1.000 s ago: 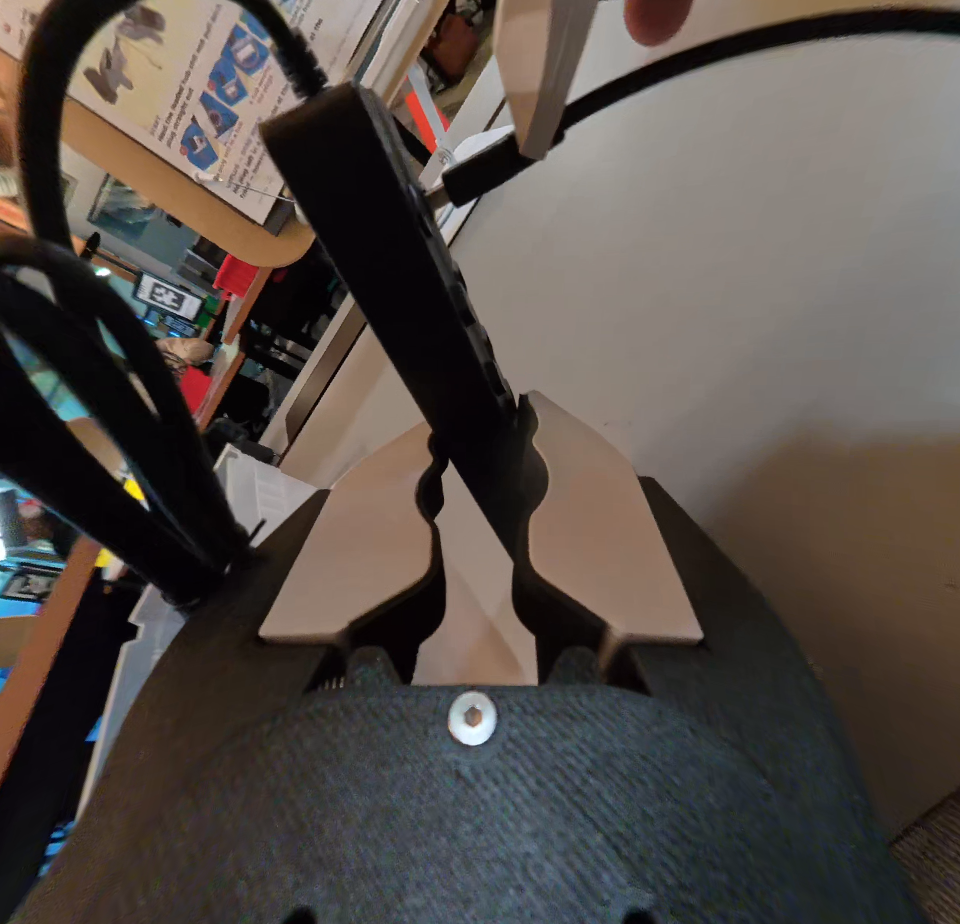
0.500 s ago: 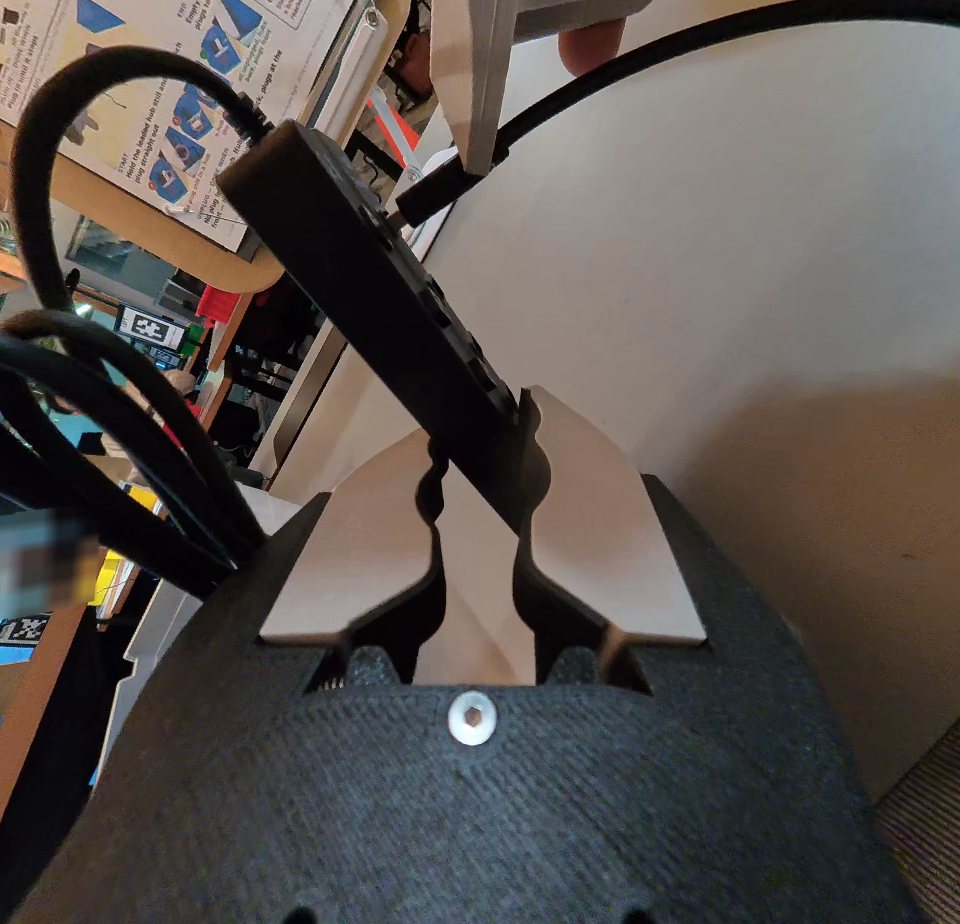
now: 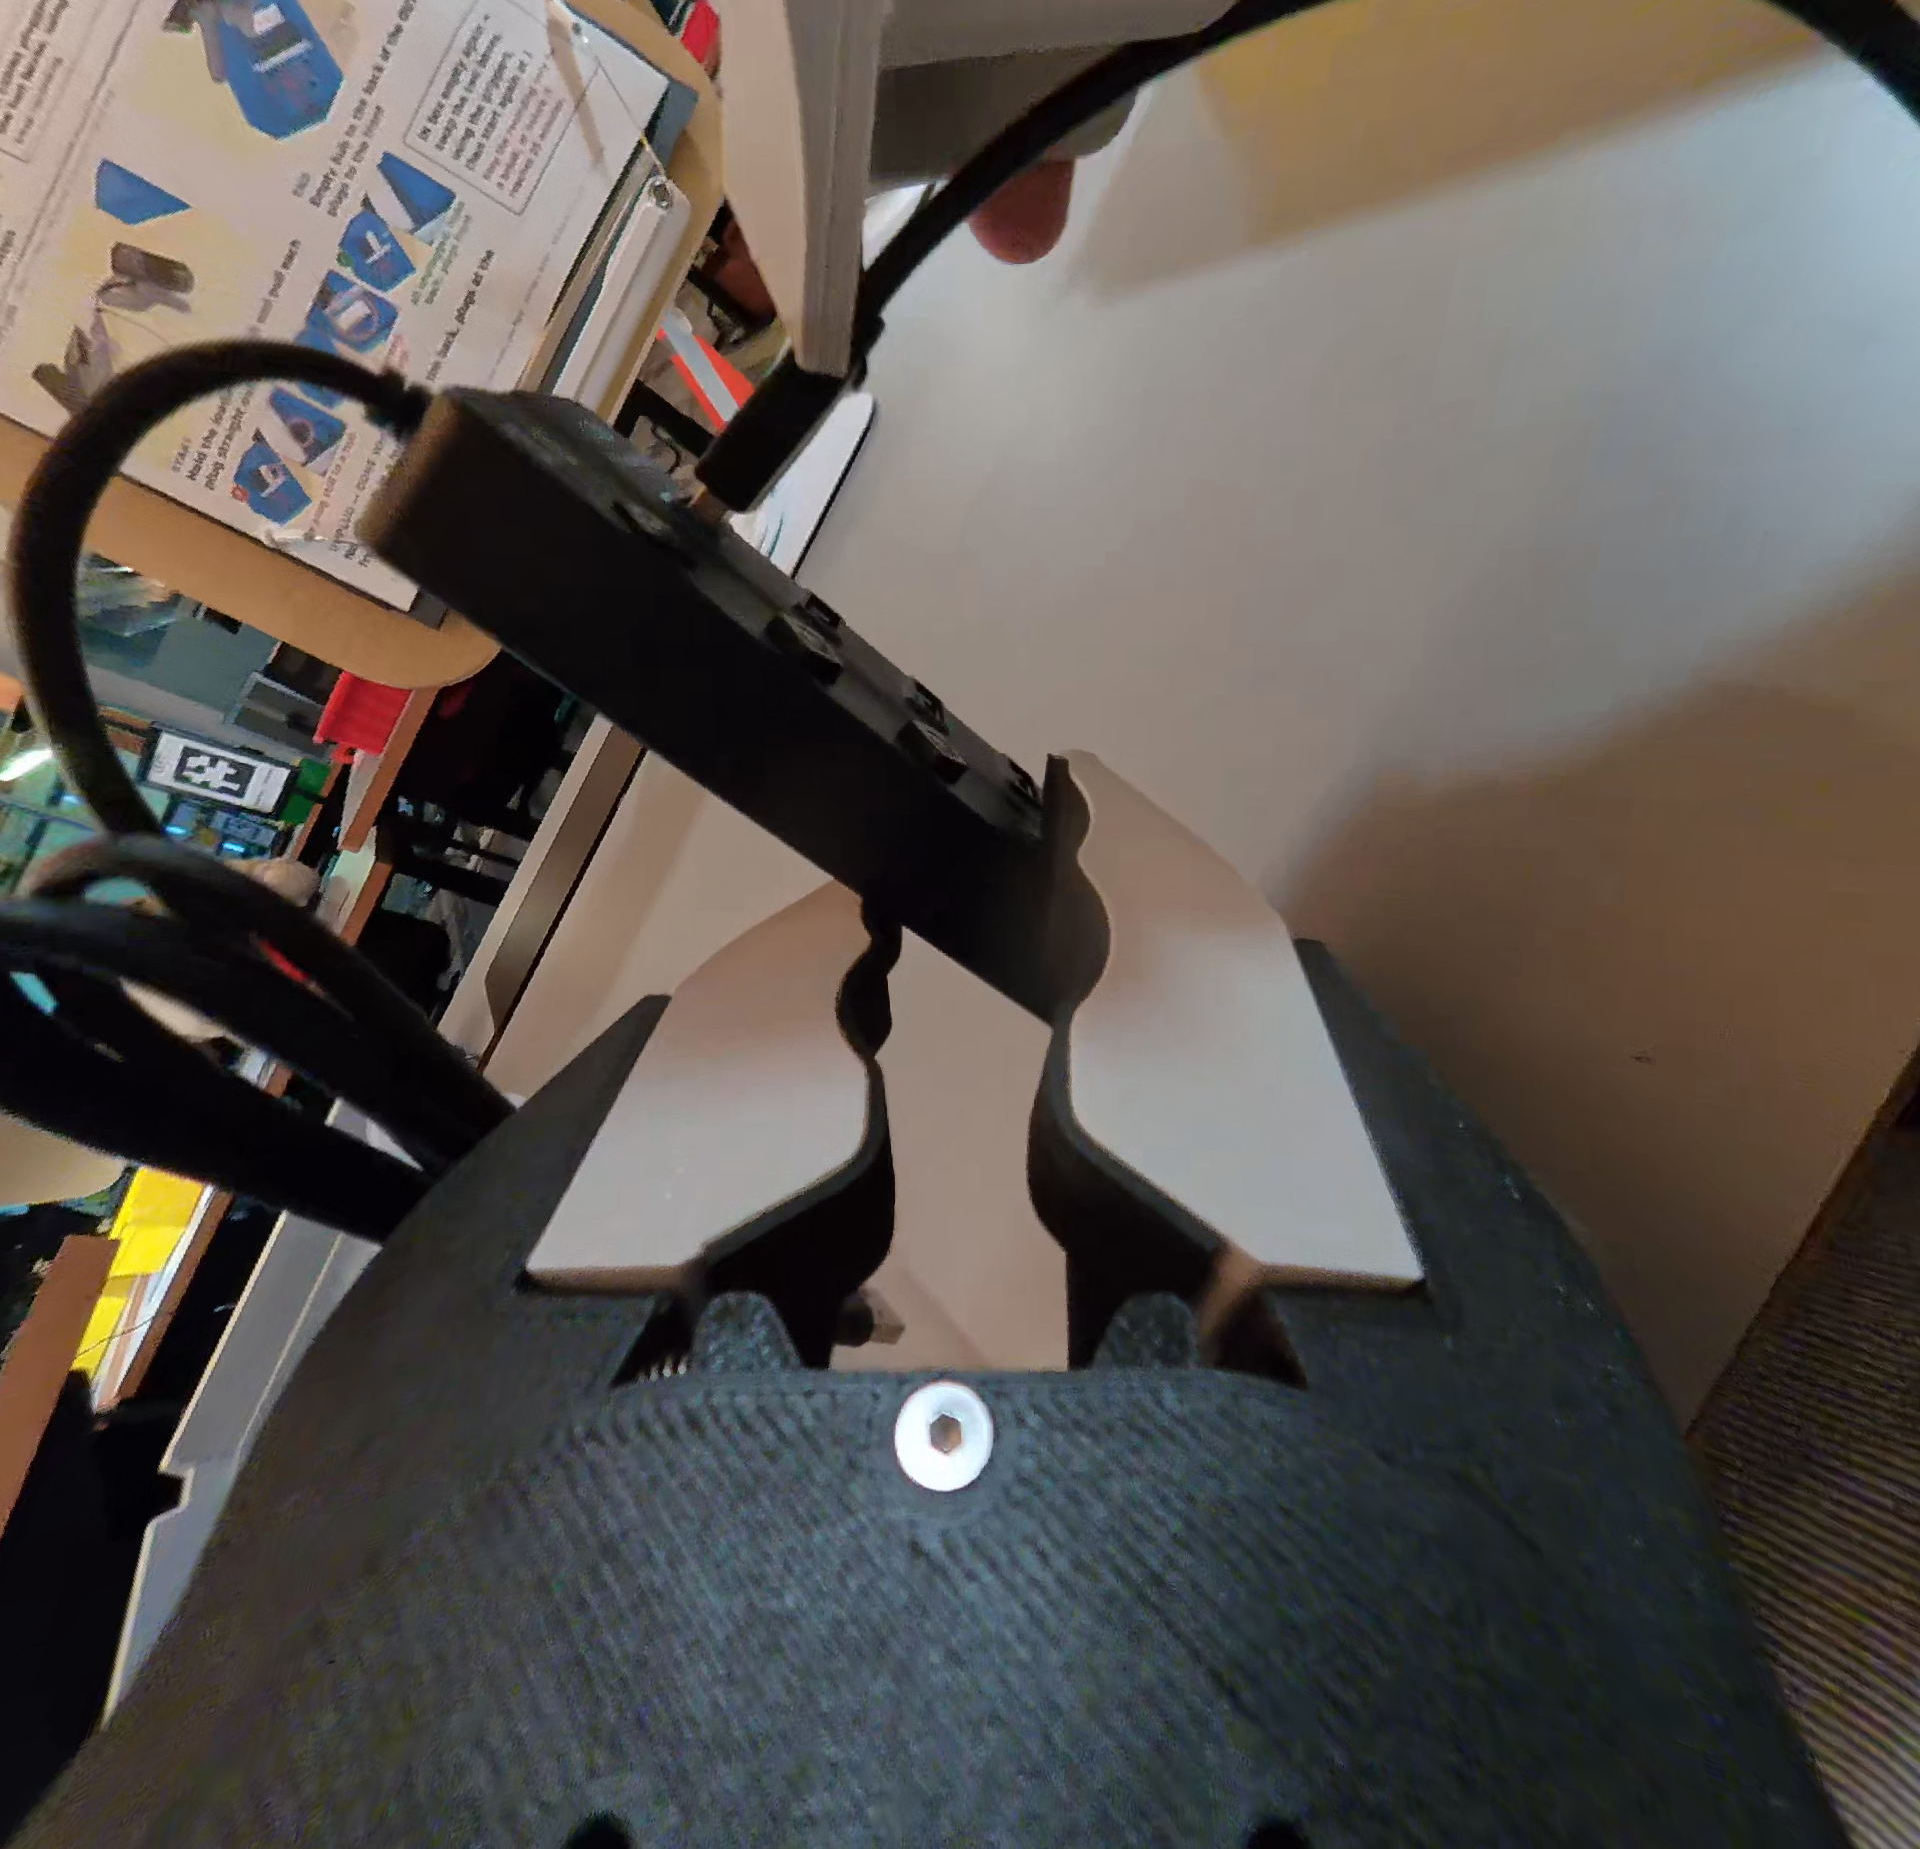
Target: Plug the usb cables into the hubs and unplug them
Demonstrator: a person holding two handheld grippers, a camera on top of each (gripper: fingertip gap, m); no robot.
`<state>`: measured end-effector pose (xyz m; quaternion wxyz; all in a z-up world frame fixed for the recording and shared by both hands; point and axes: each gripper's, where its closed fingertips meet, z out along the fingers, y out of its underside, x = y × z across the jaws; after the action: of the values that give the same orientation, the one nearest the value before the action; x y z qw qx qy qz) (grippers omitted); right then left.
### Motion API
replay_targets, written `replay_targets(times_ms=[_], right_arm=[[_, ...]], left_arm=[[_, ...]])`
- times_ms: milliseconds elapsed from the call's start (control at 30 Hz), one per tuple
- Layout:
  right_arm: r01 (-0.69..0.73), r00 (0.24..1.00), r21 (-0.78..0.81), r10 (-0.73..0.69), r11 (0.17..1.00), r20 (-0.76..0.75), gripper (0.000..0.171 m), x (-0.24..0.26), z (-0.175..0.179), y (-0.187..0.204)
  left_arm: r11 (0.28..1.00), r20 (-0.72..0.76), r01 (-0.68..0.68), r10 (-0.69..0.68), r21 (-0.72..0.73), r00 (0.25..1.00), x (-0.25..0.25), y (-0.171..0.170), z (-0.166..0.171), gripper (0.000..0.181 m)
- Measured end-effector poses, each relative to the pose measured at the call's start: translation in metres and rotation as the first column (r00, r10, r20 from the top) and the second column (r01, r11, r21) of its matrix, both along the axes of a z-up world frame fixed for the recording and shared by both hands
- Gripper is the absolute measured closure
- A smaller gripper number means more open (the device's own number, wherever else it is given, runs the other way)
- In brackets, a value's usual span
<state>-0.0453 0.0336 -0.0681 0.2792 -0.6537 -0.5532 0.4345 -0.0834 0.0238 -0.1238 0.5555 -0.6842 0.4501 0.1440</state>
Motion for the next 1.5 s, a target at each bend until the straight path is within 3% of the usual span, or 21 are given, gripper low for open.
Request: replay_targets(times_ms=[33, 100, 233, 333, 400, 567, 667, 767, 1000, 1100, 1267, 1400, 1500], right_arm=[[0.001, 1.0, -0.011, -0.001, 1.0, -0.002, 0.162, 0.0, 0.001, -0.001], [0.008, 1.0, 0.006, -0.008, 1.0, 0.001, 0.161, 0.0, 0.002, -0.001], [0.02, 0.995, 0.017, -0.018, 1.0, -0.103, 0.16, -0.006, 0.016, -0.002], [0.079, 0.983, 0.035, -0.072, 0.996, -0.172, 0.155, -0.011, 0.026, 0.004], [0.105, 0.982, 0.099, -0.088, 0.99, -0.168, 0.146, -0.012, 0.024, 0.006], [0.125, 0.978, 0.174, -0.092, 0.977, -0.189, 0.171, -0.018, 0.025, 0.001], [0.144, 0.975, 0.189, -0.105, 0.971, -0.198, 0.154, -0.016, 0.03, 0.004], [0.142, 0.971, 0.128, -0.112, 0.982, -0.213, 0.149, -0.015, 0.032, 0.006], [-0.012, 0.974, -0.241, -0.043, 0.971, -0.222, 0.143, -0.017, 0.021, -0.009], [-0.088, 0.968, -0.337, 0.001, 0.937, -0.25, 0.16, -0.018, 0.023, -0.018], [-0.118, 0.966, -0.372, 0.021, 0.921, -0.256, 0.165, -0.02, 0.019, -0.023], [-0.139, 0.979, -0.333, 0.08, 0.933, -0.187, 0.166, -0.024, 0.003, -0.035], [-0.164, 0.976, -0.342, 0.101, 0.925, -0.194, 0.166, -0.027, 0.003, -0.043]], left_arm=[[1.0, 0.003, 0.01, -0.01, -0.003, 1.0, 0.001, -0.001, 0.0, 0.071], [1.0, -0.003, 0.023, -0.023, 0.006, 1.0, 0.003, -0.003, 0.001, 0.075], [1.0, 0.179, -0.001, 0.006, -0.03, 0.984, 0.0, 0.002, 0.007, 0.149], [0.994, 0.354, -0.086, 0.107, -0.074, 0.929, -0.013, 0.011, 0.021, 0.152], [0.991, 0.393, -0.103, 0.127, -0.083, 0.911, -0.018, 0.012, 0.024, 0.155], [0.992, 0.405, -0.067, 0.106, -0.109, 0.908, -0.009, 0.007, 0.019, 0.155], [0.992, 0.446, -0.064, 0.107, -0.112, 0.889, -0.01, 0.008, 0.022, 0.155], [0.992, 0.491, -0.068, 0.11, -0.102, 0.864, -0.017, 0.009, 0.027, 0.155], [0.992, 0.642, -0.017, 0.093, -0.123, 0.761, -0.024, 0.012, 0.03, 0.156], [0.994, 0.634, -0.005, 0.073, -0.109, 0.77, -0.024, 0.012, 0.029, 0.156], [0.993, 0.664, 0.044, 0.042, -0.112, 0.746, -0.021, 0.011, 0.025, 0.155], [0.991, 0.732, 0.108, -0.013, -0.084, 0.681, -0.015, 0.006, 0.038, 0.146], [0.995, 0.692, 0.07, 0.0, -0.073, 0.722, -0.017, 0.008, 0.037, 0.156]])
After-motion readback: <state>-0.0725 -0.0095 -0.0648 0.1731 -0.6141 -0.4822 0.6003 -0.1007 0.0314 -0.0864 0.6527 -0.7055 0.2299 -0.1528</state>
